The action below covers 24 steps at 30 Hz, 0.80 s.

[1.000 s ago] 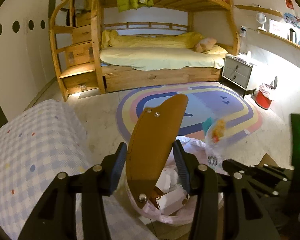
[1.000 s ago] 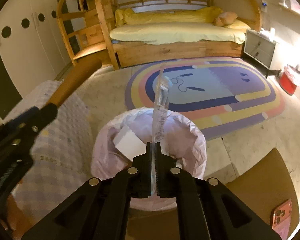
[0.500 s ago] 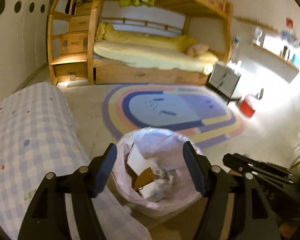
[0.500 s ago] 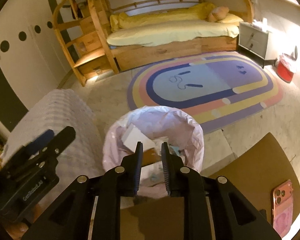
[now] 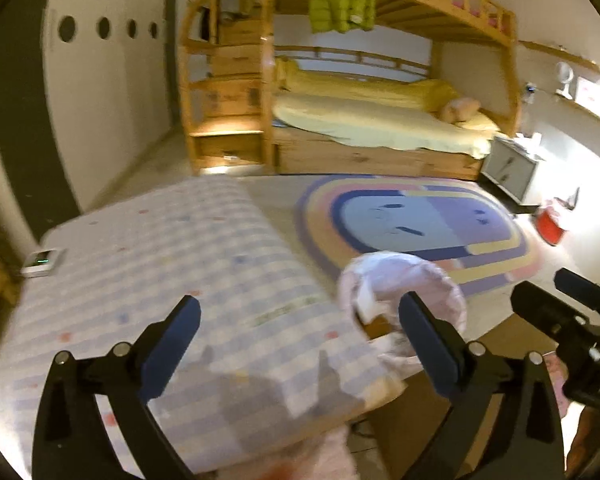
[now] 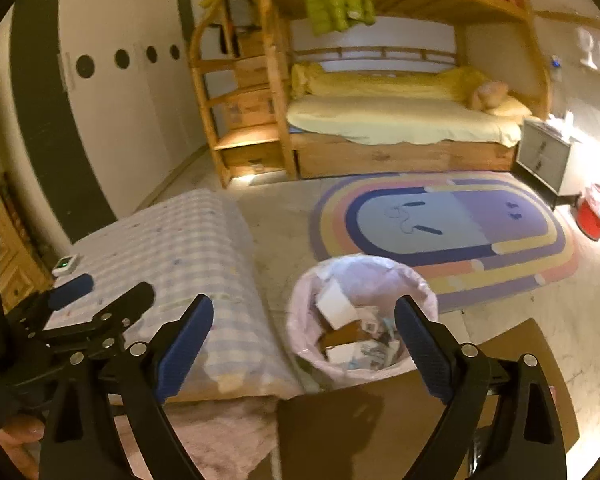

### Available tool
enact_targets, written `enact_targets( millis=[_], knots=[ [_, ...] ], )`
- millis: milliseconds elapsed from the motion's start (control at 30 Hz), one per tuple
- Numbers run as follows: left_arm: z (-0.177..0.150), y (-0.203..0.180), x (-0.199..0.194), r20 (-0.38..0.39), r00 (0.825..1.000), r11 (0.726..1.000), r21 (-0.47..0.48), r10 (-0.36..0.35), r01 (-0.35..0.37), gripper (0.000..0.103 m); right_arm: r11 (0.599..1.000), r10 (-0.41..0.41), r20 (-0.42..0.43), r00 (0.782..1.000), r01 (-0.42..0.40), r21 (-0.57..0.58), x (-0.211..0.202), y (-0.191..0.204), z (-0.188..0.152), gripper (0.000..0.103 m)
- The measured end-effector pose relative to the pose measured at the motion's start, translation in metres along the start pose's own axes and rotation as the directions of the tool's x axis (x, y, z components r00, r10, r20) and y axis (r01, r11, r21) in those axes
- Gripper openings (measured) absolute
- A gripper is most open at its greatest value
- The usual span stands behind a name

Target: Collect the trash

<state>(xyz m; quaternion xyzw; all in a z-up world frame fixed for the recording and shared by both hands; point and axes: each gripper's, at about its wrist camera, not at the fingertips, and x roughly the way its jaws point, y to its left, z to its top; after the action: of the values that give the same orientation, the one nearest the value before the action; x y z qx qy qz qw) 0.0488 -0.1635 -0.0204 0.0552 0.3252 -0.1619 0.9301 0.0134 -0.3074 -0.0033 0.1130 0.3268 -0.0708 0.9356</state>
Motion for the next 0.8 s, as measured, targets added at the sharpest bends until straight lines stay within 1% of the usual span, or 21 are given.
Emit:
enact_targets(
  millis=[67,167,267,300,367,467,533,600,700,800],
  knots=[
    [-0.002,0.014,-0.022,0.029,0.999,0.999,-0.010,0.033,-0.033,0.096,1.000,0.018,-0.002,1.000,-0.018,-0.010,-0.007,0.007,0.002,0.093],
    [-0.006,0.034,-0.051,0.032,0.997,0.997,-0.030,0.068,-0.067,0.096,0.999,0.042,0.013,0.999,-0.042,-0.024,-0.021,0.023,0.003,0.094],
    [-0.014,0.058,-0.075,0.004,0.994,0.993,-0.045,0.113,-0.113,0.096,0.994,0.104,0.011,0.995,-0.104,-0.023,-0.033,0.038,0.004,0.094],
    [-0.017,0.070,-0.084,-0.010,0.991,0.989,-0.060,0.136,-0.136,0.096,0.991,0.129,0.001,0.992,-0.129,-0.033,-0.037,0.047,0.004,0.094],
    [-0.022,0.087,-0.096,-0.031,0.987,0.983,-0.087,0.157,-0.159,0.096,0.982,0.176,-0.010,0.984,-0.176,-0.073,-0.042,0.063,0.003,0.094],
    [-0.031,0.116,-0.114,-0.077,0.974,0.967,-0.125,0.213,-0.222,0.096,0.966,0.215,-0.011,0.976,-0.215,-0.144,-0.051,0.090,-0.003,0.094],
    [-0.037,0.134,-0.122,-0.114,0.959,0.952,-0.138,0.259,-0.273,0.096,0.956,0.240,-0.017,0.971,-0.240,-0.167,-0.052,0.102,-0.007,0.094],
    [-0.041,0.148,-0.131,-0.124,0.949,0.940,-0.152,0.288,-0.305,0.096,0.943,0.271,-0.030,0.962,-0.272,-0.193,-0.054,0.113,-0.010,0.094],
    [-0.050,0.165,-0.143,-0.146,0.937,0.921,-0.189,0.316,-0.340,0.096,0.927,0.291,-0.040,0.956,-0.293,-0.233,-0.055,0.127,-0.012,0.094],
    [-0.055,0.174,-0.151,-0.154,0.933,0.911,-0.216,0.324,-0.352,0.096,0.916,0.304,-0.048,0.951,-0.306,-0.261,-0.058,0.138,-0.015,0.094]
  ],
)
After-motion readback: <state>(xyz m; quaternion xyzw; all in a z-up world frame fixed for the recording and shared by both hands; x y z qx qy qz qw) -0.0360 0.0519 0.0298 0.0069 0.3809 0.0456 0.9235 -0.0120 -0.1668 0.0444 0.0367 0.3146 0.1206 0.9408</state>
